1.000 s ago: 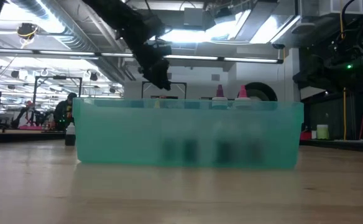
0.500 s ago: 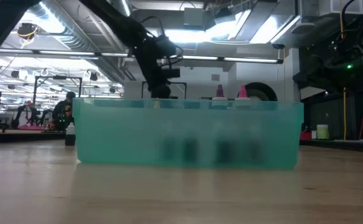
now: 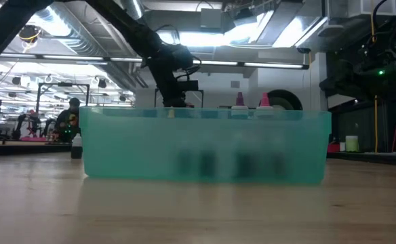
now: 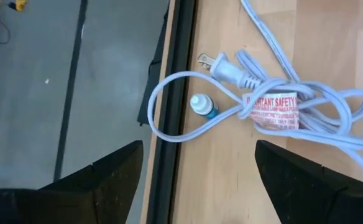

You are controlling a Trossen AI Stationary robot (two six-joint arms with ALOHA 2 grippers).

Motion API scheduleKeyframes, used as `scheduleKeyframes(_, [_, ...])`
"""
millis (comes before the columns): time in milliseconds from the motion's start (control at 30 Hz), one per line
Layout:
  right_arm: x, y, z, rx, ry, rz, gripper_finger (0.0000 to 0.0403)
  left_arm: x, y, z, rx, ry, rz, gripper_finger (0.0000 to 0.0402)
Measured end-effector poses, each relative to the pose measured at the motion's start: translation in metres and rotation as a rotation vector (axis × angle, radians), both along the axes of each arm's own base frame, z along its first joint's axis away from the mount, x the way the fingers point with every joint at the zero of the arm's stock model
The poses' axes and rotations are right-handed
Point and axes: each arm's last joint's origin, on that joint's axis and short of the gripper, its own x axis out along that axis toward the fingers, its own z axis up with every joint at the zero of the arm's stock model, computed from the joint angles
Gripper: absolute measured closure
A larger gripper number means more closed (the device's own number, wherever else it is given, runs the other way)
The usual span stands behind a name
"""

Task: Pick & Place food coloring
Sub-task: Put the top small blue food coloring bottle into the bin

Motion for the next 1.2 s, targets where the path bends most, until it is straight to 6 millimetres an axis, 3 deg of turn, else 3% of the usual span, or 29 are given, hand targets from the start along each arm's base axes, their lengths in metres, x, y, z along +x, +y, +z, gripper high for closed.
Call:
scheduleKeyframes(267, [0.0,0.0,0.0,0.0,0.0,0.0,0.0019,-0.005,0.008,0.0,-0.141,-0.129,0.118,0.0096])
scheduleKeyframes(567, [0.0,0.0,0.0,0.0,0.0,0.0,0.0019,-0.007,0.017,-0.009,-0.275,-0.244,0.388,0.0096])
scheduleKeyframes(1000, [0.0,0.0,0.0,0.0,0.0,0.0,0.0019,-0.002,0.023,-0.021,-0.334,-0.343,0.564,0.0097])
scheduleKeyframes(1200, [0.0,0.0,0.0,0.0,0.0,0.0,0.0019,-0.004,0.024,-0.021,-0.377,-0.367,0.623,0.0131])
